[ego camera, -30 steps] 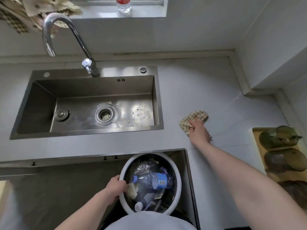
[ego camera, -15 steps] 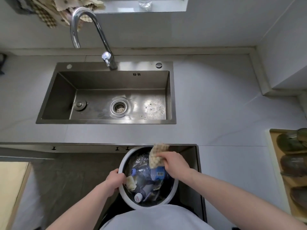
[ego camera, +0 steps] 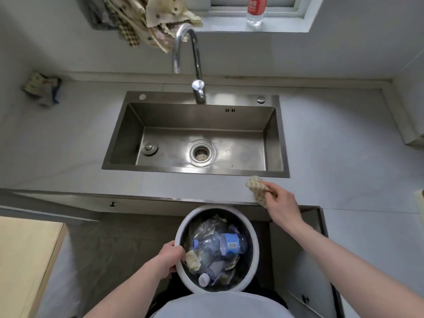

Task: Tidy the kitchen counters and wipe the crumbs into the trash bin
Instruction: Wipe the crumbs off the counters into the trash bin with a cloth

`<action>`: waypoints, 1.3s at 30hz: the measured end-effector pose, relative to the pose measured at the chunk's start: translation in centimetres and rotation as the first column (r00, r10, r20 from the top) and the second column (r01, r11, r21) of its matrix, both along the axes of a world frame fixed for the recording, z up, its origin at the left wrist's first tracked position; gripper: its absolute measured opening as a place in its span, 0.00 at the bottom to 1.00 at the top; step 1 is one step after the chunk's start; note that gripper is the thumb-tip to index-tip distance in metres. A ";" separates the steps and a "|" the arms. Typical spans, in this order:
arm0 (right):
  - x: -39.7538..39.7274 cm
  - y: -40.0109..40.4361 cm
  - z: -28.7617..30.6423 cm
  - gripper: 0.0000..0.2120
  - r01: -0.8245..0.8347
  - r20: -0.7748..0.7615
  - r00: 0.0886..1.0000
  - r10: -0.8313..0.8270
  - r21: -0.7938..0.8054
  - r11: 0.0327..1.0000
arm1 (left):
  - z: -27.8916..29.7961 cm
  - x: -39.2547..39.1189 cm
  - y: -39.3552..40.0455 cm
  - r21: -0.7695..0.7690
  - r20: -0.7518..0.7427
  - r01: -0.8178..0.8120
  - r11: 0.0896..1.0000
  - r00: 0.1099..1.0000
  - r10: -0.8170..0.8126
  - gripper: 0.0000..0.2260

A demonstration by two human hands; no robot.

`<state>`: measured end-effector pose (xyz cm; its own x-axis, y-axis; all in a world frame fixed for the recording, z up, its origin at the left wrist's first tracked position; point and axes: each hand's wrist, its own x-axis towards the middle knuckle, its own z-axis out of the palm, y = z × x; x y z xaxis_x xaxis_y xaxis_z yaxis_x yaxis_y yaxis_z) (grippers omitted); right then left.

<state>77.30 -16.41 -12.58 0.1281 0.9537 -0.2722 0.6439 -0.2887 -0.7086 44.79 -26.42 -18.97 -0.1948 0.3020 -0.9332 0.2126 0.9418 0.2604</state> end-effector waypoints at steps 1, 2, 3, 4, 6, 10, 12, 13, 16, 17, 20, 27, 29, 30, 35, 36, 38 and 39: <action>-1.5 0.0 -0.2 0.17 0.003 0.011 1.000 -0.002 -0.004 1.000 | 0.1 -1.6 -0.1 0.004 0.002 0.009 1.000 1.000 -0.009 0.16; -3.0 -0.1 -0.4 0.16 -0.002 0.019 1.000 0.002 -0.011 1.000 | 0.2 -3.4 -0.2 0.006 -0.001 0.017 1.000 1.000 -0.017 0.16; -4.7 -0.2 -0.5 0.16 -0.008 0.023 1.000 0.008 -0.015 1.000 | 0.1 -5.2 -0.2 0.010 -0.007 0.027 1.000 1.000 -0.027 0.16; -6.3 -0.3 -0.6 0.16 -0.014 0.027 1.000 0.015 -0.014 1.000 | -0.1 -7.0 -0.2 0.010 -0.009 0.038 0.999 0.999 -0.038 0.16; -9.6 -0.3 -0.5 0.17 -0.028 0.027 0.999 0.028 -0.005 1.000 | -0.4 -10.6 -0.3 0.009 -0.017 0.034 0.999 0.999 -0.034 0.17; -15.5 0.5 0.5 0.17 -0.047 -0.018 0.999 0.047 0.012 0.999 | -0.3 -16.2 -0.7 0.015 -0.044 0.002 1.000 0.999 -0.001 0.20; -18.0 1.0 0.8 0.17 -0.063 -0.056 0.996 0.064 0.019 0.998 | 0.1 -18.3 -1.0 0.030 -0.044 -0.029 0.999 0.999 0.030 0.20; -19.1 1.3 0.9 0.17 -0.082 -0.066 0.994 0.084 0.023 0.996 | 0.3 -19.3 -1.0 0.033 -0.051 -0.048 0.998 0.997 0.050 0.20; -22.2 2.4 1.1 0.17 -0.151 -0.081 0.985 0.154 0.040 0.988 | 1.0 -21.4 -1.6 0.049 -0.076 -0.107 0.993 0.991 0.111 0.17; -23.3 2.8 1.0 0.18 -0.176 -0.085 0.980 0.179 0.043 0.984 | 1.4 -22.0 -2.0 0.062 -0.088 -0.131 0.989 0.987 0.136 0.16; -27.2 4.1 0.7 0.18 -0.248 -0.075 0.965 0.252 0.054 0.967 | 1.7 -24.1 -2.7 0.090 -0.099 -0.187 0.978 0.976 0.195 0.14; -36.5 6.1 0.9 0.18 -0.280 -0.071 0.956 0.286 0.084 0.956 | -0.5 -31.5 -3.2 0.054 -0.075 -0.241 0.969 0.967 0.245 0.19; -37.8 6.4 0.6 0.18 -0.254 -0.052 0.965 0.258 0.080 0.964 | -0.7 -33.2 -2.4 0.057 -0.066 -0.211 0.976 0.974 0.215 0.17; -38.6 6.3 0.2 0.18 -0.235 -0.035 0.971 0.238 0.074 0.969 | -1.0 -34.3 -1.8 0.059 -0.061 -0.186 0.981 0.980 0.190 0.15; -40.4 2.0 -2.8 0.18 -0.103 0.024 0.994 0.104 -0.034 0.994 | -1.6 -38.3 0.5 0.038 -0.033 -0.020 0.999 0.999 0.022 0.15; -40.4 0.4 -3.3 0.17 -0.066 0.022 0.997 0.067 -0.054 0.996 | -2.1 -38.7 0.9 0.038 -0.034 0.018 0.999 0.999 -0.016 0.14; -39.9 -3.2 -3.8 0.17 -0.001 0.018 1.000 0.003 -0.095 0.995 | -2.8 -39.0 1.4 0.029 -0.043 0.091 0.995 0.995 -0.090 0.14; -39.5 -5.1 -3.9 0.17 0.030 0.013 0.999 -0.029 -0.117 0.993 | -3.2 -39.0 1.6 0.021 -0.051 0.122 0.992 0.991 -0.121 0.15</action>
